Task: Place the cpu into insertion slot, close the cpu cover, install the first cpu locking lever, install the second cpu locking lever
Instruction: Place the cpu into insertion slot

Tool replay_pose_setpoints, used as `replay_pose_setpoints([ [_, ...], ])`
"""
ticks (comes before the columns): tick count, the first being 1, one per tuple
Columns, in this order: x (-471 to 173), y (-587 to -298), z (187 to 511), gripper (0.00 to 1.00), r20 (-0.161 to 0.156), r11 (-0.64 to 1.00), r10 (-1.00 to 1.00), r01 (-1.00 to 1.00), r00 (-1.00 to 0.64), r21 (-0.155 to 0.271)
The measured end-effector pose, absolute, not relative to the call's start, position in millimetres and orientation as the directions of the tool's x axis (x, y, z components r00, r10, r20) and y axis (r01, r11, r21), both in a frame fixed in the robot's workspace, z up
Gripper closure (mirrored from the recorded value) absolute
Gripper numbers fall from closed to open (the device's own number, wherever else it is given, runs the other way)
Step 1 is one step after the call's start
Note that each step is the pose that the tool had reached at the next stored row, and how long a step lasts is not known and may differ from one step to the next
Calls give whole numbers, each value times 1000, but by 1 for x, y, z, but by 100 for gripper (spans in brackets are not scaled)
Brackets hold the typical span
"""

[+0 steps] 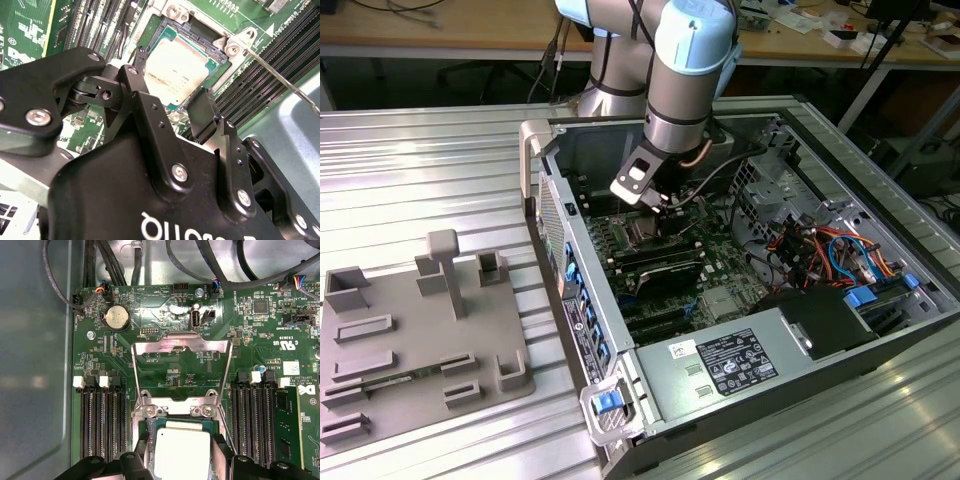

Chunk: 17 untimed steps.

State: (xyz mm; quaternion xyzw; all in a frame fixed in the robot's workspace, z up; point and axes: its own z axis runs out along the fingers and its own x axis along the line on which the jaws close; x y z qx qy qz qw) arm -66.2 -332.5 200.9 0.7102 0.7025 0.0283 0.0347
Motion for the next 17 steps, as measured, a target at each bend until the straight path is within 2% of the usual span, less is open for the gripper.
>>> replay_pose_setpoints([
  [8,-70,-333,200,39,-8,12,1000,996,-11,89],
  [10,-70,-333,200,41,-8,12,1000,996,-11,89],
  [11,-70,-332,200,47,-8,12,1000,996,-11,89],
  [17,-73,-333,201,47,-8,20,1000,996,-20,89],
])
